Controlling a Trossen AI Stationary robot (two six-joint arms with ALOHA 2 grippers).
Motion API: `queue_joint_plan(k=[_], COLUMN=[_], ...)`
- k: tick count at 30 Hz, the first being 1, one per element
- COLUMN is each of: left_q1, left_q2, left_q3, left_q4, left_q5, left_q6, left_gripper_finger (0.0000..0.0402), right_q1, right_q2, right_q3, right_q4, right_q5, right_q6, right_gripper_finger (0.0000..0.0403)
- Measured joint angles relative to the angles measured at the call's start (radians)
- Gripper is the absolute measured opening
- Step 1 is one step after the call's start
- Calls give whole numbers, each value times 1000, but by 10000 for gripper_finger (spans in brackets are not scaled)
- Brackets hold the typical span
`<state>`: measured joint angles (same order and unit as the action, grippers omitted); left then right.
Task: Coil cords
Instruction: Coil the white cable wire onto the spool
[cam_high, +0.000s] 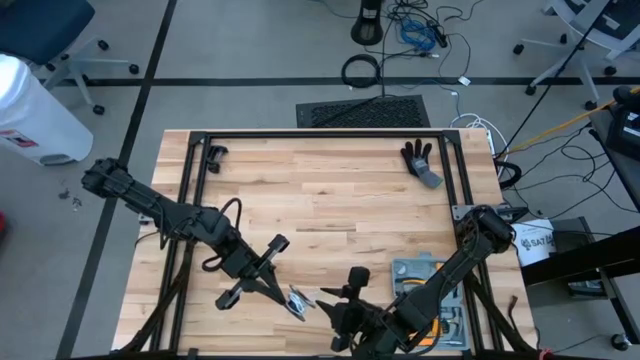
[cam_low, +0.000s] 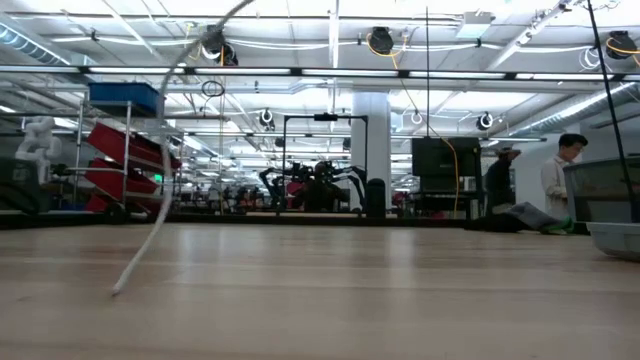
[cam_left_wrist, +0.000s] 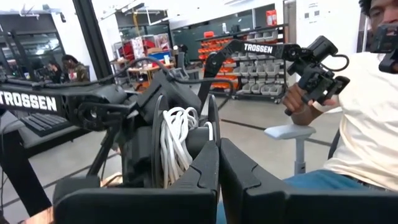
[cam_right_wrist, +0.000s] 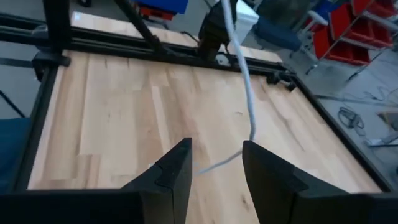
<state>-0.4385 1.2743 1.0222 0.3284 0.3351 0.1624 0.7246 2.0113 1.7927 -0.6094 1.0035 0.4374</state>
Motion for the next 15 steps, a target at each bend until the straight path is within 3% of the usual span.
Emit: queue_joint_plan(k=[15], left_q1=[0], left_q2=[0], left_q3=[0], left_q4=[-9], left_q5=[0], left_q6=[0], left_gripper_finger=[2], right_q1=[-2], right_q2=[-1], right_q3=[0], right_q4=[-2], right_q5=[25], right_q6=[-7], right_gripper_finger=[128])
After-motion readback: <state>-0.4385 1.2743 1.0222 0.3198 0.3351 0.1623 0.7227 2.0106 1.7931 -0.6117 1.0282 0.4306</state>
